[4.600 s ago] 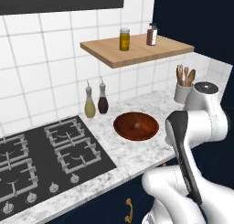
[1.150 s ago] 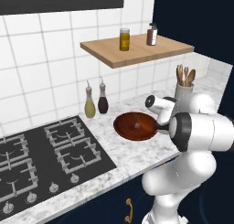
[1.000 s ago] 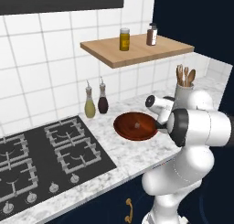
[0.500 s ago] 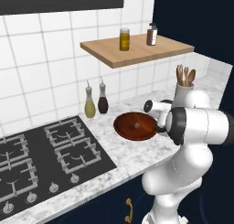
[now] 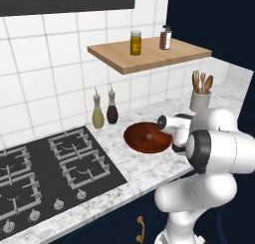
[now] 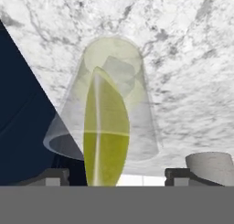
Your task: Grab a lemon wedge from the fridge and one ice cube from the ice bowl, and put them in the glass of lemonade.
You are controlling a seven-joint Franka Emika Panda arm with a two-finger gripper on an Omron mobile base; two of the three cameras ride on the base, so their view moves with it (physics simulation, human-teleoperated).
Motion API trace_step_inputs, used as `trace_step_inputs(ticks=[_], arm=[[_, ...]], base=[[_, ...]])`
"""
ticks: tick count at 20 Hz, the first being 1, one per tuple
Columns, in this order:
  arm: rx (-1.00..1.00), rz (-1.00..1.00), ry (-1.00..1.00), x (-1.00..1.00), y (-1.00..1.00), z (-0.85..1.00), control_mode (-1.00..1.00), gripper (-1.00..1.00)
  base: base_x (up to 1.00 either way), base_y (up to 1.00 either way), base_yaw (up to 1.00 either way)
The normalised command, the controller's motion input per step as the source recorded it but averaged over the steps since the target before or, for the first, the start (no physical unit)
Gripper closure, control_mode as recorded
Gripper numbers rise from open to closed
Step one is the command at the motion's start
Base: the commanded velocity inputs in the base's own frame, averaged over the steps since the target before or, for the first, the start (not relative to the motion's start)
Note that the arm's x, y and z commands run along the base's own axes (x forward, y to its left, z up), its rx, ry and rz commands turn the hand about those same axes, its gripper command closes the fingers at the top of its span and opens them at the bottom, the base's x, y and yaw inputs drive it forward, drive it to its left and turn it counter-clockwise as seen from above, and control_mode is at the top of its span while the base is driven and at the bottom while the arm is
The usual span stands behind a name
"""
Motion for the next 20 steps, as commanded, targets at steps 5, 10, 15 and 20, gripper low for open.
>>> trace_step_inputs(ticks=[5,10,15,20], arm=[[-0.03,0.02,-0.01,-0.21,0.28,0.46,-1.00,-1.00],[-0.05,0.00,-0.23,-0.58,0.71,0.60,-1.00,-1.00],[0.01,0.00,-0.33,-0.58,0.75,0.82,-1.00,-1.00],[0.00,0.00,-0.19,-0.42,0.90,0.59,-1.00,-1.00]], base=[[0.00,0.00,0.00],[0.00,0.00,0.00],[0.00,0.00,0.00],[0.00,0.00,0.00]])
